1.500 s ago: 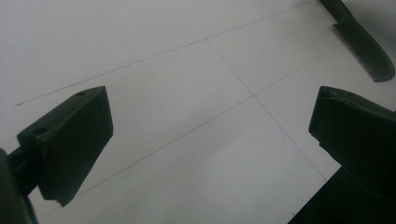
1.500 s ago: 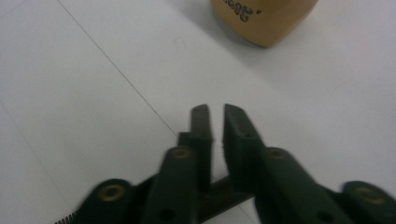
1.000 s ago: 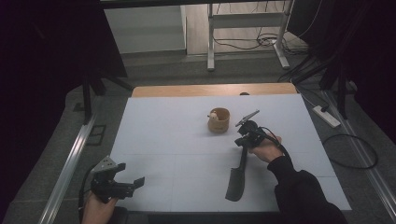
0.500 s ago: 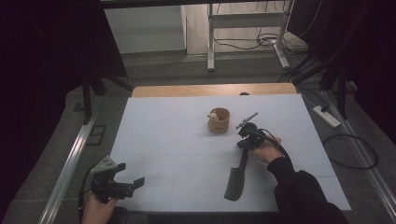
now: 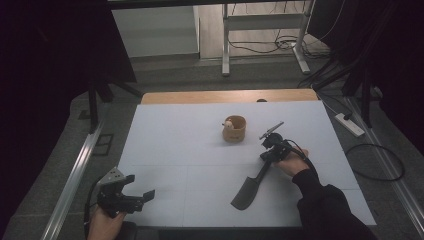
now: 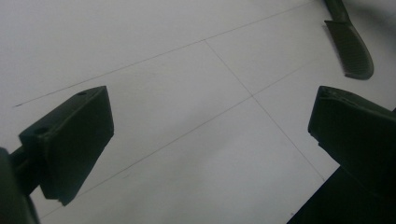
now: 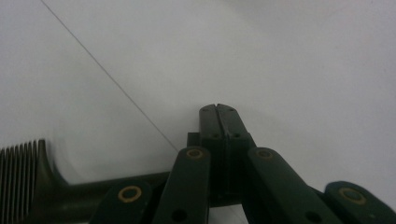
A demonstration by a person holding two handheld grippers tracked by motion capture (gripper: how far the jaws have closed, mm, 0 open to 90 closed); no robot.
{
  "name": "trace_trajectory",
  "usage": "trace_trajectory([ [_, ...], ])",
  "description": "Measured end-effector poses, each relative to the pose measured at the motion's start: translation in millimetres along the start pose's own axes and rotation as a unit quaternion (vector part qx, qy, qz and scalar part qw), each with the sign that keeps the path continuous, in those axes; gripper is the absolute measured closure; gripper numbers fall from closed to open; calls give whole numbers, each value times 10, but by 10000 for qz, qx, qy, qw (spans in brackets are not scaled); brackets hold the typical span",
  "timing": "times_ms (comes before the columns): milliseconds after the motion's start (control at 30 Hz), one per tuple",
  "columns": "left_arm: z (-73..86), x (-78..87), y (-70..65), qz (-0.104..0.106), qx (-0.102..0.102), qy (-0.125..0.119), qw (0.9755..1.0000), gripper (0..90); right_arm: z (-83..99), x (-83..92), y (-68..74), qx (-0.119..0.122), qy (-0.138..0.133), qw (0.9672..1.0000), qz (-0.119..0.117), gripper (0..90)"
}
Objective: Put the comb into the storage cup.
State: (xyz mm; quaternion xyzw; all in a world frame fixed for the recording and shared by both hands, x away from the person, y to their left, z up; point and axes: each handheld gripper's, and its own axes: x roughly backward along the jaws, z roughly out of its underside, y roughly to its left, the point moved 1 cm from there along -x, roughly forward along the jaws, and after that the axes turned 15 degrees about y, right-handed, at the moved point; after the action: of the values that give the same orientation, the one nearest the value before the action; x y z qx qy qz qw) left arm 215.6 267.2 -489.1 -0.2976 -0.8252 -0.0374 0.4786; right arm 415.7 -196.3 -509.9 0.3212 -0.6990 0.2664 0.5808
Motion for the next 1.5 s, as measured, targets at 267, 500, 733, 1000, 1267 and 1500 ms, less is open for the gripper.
trace_trajectory([
  [267,1,2,-2,-4,-11,-10,10000,8,175,41,-7,-16,31,10000,-31,900],
  [500,1,3,-3,1,-18,-15,10000,8,280,66,32,7,56,10000,-33,900],
  [733,1,2,-3,2,-22,-19,10000,9,405,92,49,-9,60,9999,-91,900],
  [1000,-4,-1,-7,1,-27,0,10000,10,565,132,87,5,127,9999,-92,900],
  [1267,-4,-1,-5,10,-25,-6,10000,11,674,156,136,44,157,9997,-176,900],
  [1500,-5,-2,-4,13,-27,-7,10000,12,764,175,215,75,200,9995,-251,900],
])
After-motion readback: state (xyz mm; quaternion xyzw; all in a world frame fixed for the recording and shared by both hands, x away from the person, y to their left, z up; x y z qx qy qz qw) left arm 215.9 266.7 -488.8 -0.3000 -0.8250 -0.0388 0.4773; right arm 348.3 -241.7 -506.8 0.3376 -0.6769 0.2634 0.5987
